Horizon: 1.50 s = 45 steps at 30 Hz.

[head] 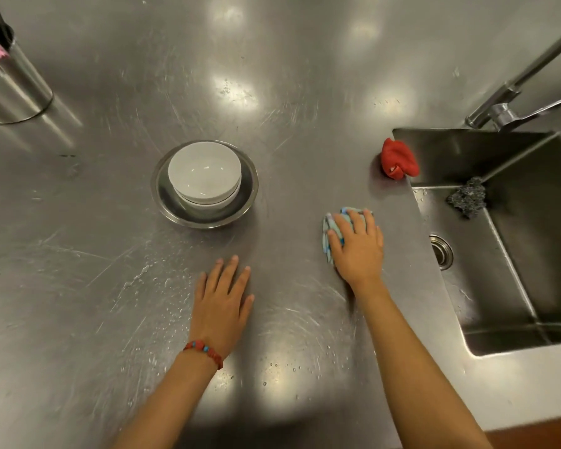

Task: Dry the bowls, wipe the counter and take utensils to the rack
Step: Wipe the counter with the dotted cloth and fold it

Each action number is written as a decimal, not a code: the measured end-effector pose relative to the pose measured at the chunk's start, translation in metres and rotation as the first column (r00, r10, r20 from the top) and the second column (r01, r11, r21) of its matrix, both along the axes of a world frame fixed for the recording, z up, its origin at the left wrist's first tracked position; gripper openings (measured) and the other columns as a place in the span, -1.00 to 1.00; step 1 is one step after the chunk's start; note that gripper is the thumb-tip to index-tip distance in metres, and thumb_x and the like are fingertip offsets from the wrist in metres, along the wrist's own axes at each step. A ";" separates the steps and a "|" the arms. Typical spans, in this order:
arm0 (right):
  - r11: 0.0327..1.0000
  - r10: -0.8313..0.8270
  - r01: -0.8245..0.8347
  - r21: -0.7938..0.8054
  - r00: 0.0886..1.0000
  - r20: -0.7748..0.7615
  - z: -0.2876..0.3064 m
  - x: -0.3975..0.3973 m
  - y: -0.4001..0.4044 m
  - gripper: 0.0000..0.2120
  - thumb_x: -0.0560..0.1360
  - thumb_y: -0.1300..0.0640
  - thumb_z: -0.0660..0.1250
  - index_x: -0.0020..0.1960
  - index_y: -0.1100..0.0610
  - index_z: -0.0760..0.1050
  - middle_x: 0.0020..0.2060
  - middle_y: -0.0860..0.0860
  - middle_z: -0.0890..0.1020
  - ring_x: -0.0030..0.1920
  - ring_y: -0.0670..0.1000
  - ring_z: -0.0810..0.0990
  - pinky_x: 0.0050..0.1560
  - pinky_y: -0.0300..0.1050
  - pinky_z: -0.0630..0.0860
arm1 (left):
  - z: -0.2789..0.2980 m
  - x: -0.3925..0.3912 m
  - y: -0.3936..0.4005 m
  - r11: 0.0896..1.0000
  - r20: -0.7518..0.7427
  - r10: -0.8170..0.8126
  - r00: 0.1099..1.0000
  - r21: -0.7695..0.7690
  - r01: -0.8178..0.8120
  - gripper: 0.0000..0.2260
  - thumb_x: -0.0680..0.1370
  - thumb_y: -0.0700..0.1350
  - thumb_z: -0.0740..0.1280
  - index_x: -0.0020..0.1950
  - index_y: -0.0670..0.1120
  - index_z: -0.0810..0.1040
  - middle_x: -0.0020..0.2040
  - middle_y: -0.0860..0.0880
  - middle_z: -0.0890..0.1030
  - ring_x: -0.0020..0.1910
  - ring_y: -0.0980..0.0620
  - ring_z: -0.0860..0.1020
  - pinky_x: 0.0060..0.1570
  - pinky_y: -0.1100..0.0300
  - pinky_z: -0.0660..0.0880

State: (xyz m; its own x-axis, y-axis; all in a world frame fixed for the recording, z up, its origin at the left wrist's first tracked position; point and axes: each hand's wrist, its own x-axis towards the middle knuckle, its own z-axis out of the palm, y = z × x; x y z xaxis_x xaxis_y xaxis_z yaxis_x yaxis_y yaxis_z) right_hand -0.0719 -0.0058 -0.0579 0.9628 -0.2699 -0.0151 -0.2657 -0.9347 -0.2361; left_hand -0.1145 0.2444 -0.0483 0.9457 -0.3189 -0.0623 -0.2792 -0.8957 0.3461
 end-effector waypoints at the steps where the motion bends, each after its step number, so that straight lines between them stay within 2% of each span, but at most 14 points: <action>1: 0.999 -0.052 0.052 -0.010 0.998 -0.017 0.000 0.006 0.000 -0.63 0.57 -0.04 0.12 0.36 -0.06 0.37 0.41 0.00 0.35 0.48 0.13 0.11 0.43 0.10 0.10 | 0.000 -0.005 0.000 1.000 0.016 -0.014 1.000 0.007 0.014 -0.55 0.34 -0.19 0.51 0.20 -0.22 0.53 0.23 -0.27 0.53 0.21 -0.34 0.47 0.13 -0.33 0.35; 4: 0.999 -0.050 0.050 -0.009 0.999 -0.011 -0.002 -0.019 0.026 -0.64 0.57 -0.05 0.13 0.34 -0.04 0.39 0.40 0.03 0.37 0.47 0.14 0.15 0.42 0.14 0.14 | -0.001 -0.020 0.003 0.999 -0.040 -0.040 0.998 0.002 0.040 -0.56 0.39 -0.16 0.47 0.24 -0.19 0.50 0.29 -0.25 0.49 0.28 -0.32 0.41 0.21 -0.31 0.29; 8: 0.994 0.105 -0.105 -0.027 0.994 -0.005 -0.007 -0.121 0.068 -0.62 0.55 -0.11 0.05 0.29 -0.07 0.45 0.34 0.02 0.47 0.40 0.16 0.33 0.33 0.21 0.30 | -0.007 -0.028 0.006 0.998 -0.079 -0.065 0.995 0.008 0.066 -0.57 0.48 -0.10 0.37 0.32 -0.15 0.42 0.37 -0.21 0.39 0.37 -0.27 0.31 0.33 -0.23 0.17; 12: 0.960 0.280 -0.280 0.010 0.960 0.010 -0.008 -0.134 0.044 -0.55 0.58 -0.15 -0.06 0.28 -0.06 0.47 0.32 0.04 0.49 0.38 0.18 0.36 0.29 0.20 0.36 | -0.007 -0.027 0.009 0.996 -0.080 -0.083 0.993 0.023 0.085 -0.53 0.50 0.05 0.07 0.29 -0.16 0.46 0.32 -0.22 0.46 0.31 -0.29 0.39 0.25 -0.25 0.28; 14: 0.983 0.185 -0.185 0.005 0.982 0.041 -0.006 -0.109 0.019 -0.56 0.56 -0.14 -0.02 0.26 -0.03 0.49 0.30 0.05 0.50 0.38 0.20 0.35 0.30 0.19 0.37 | -0.007 -0.027 0.010 0.996 -0.083 -0.090 0.992 0.011 0.091 -0.50 0.48 0.06 0.03 0.29 -0.16 0.46 0.32 -0.22 0.46 0.31 -0.30 0.39 0.24 -0.25 0.28; 18: 0.991 -0.130 0.130 -0.012 0.992 0.001 -0.001 -0.049 -0.027 -0.63 0.56 -0.05 0.11 0.32 -0.02 0.41 0.37 0.06 0.40 0.45 0.18 0.18 0.38 0.14 0.21 | -0.013 -0.028 0.009 0.996 -0.052 -0.084 0.995 0.003 0.085 -0.57 0.48 -0.09 0.36 0.31 -0.15 0.43 0.36 -0.22 0.42 0.34 -0.30 0.34 0.28 -0.25 0.24; 21: 0.981 -0.195 0.194 -0.027 0.981 -0.012 -0.004 -0.044 -0.019 -0.63 0.57 -0.05 0.12 0.35 -0.05 0.37 0.41 0.05 0.35 0.47 0.15 0.12 0.42 0.14 0.12 | -0.015 -0.029 0.010 0.996 -0.052 -0.091 0.994 0.011 0.092 -0.54 0.49 -0.10 0.34 0.37 -0.13 0.36 0.41 -0.19 0.34 0.41 -0.25 0.26 0.35 -0.20 0.15; 27: 0.995 0.097 -0.097 -0.003 0.995 0.010 -0.012 -0.158 0.072 -0.61 0.54 -0.11 0.05 0.32 -0.11 0.40 0.36 -0.01 0.44 0.43 0.13 0.29 0.40 0.13 0.19 | -0.014 -0.030 0.008 0.996 -0.101 -0.086 0.991 0.026 0.089 -0.54 0.55 -0.06 0.23 0.43 -0.11 0.26 0.49 -0.16 0.19 0.47 -0.19 0.11 0.42 -0.15 0.03; 31: 0.960 0.278 -0.278 -0.021 0.960 0.023 -0.009 -0.167 0.044 -0.63 0.54 -0.10 0.09 0.29 -0.07 0.45 0.33 0.00 0.48 0.39 0.14 0.35 0.31 0.10 0.32 | -0.006 -0.041 0.009 0.992 -0.114 -0.115 0.987 0.031 0.120 -0.53 0.51 -0.11 0.32 0.39 -0.15 0.32 0.45 -0.21 0.27 0.43 -0.25 0.20 0.37 -0.20 0.13; 34: 0.998 0.052 -0.051 -0.025 0.998 0.039 -0.002 -0.156 -0.001 -0.61 0.54 -0.09 0.08 0.28 -0.02 0.48 0.32 0.06 0.48 0.40 0.19 0.33 0.29 0.14 0.37 | -0.001 -0.057 0.013 0.984 -0.080 -0.175 0.981 0.026 0.178 -0.51 0.33 -0.20 0.51 0.23 -0.22 0.51 0.28 -0.28 0.49 0.25 -0.36 0.42 0.16 -0.33 0.35; 36: 0.988 -0.155 0.155 -0.009 0.988 -0.008 0.001 -0.150 -0.023 -0.63 0.56 -0.06 0.09 0.31 -0.01 0.43 0.37 0.06 0.41 0.44 0.17 0.22 0.34 0.16 0.28 | 0.001 -0.066 0.016 0.981 -0.079 -0.187 0.979 0.037 0.190 -0.53 0.31 -0.19 0.52 0.20 -0.22 0.54 0.24 -0.28 0.52 0.21 -0.36 0.46 0.11 -0.34 0.37; 39: 0.940 -0.342 0.342 -0.005 0.939 -0.030 -0.001 -0.146 -0.005 -0.62 0.58 -0.04 0.11 0.38 -0.04 0.34 0.43 0.05 0.32 0.49 0.14 0.09 0.43 0.16 0.10 | 0.002 -0.077 0.021 0.973 -0.078 -0.211 0.974 0.081 0.217 -0.63 0.52 0.00 0.20 0.19 -0.20 0.55 0.23 -0.26 0.54 0.21 -0.33 0.48 0.11 -0.31 0.39; 41: 0.959 -0.283 0.283 -0.007 0.959 -0.017 -0.004 -0.159 0.036 -0.61 0.57 -0.07 0.08 0.37 -0.07 0.37 0.42 0.04 0.35 0.48 0.15 0.14 0.41 0.19 0.11 | 0.002 -0.077 0.024 0.968 -0.127 -0.226 0.966 0.079 0.237 -0.52 0.51 0.05 0.02 0.20 -0.19 0.54 0.24 -0.25 0.53 0.22 -0.33 0.47 0.13 -0.30 0.38; 45: 0.993 0.117 -0.116 -0.029 0.993 0.021 -0.006 -0.212 0.092 -0.63 0.54 -0.10 0.09 0.29 -0.11 0.45 0.34 -0.03 0.46 0.41 0.12 0.33 0.33 0.12 0.30 | 0.000 -0.076 0.024 0.973 -0.118 -0.215 0.969 0.054 0.223 -0.62 0.47 -0.04 0.24 0.22 -0.19 0.52 0.27 -0.25 0.51 0.24 -0.33 0.45 0.16 -0.32 0.36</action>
State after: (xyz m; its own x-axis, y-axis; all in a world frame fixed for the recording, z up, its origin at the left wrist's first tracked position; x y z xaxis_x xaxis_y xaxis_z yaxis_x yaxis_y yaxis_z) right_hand -0.2841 0.0861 -0.0642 0.9877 -0.1557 0.0127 -0.1494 -0.9654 -0.2138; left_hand -0.1909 0.2683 -0.0484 0.8394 -0.5091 -0.1901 -0.4345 -0.8388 0.3280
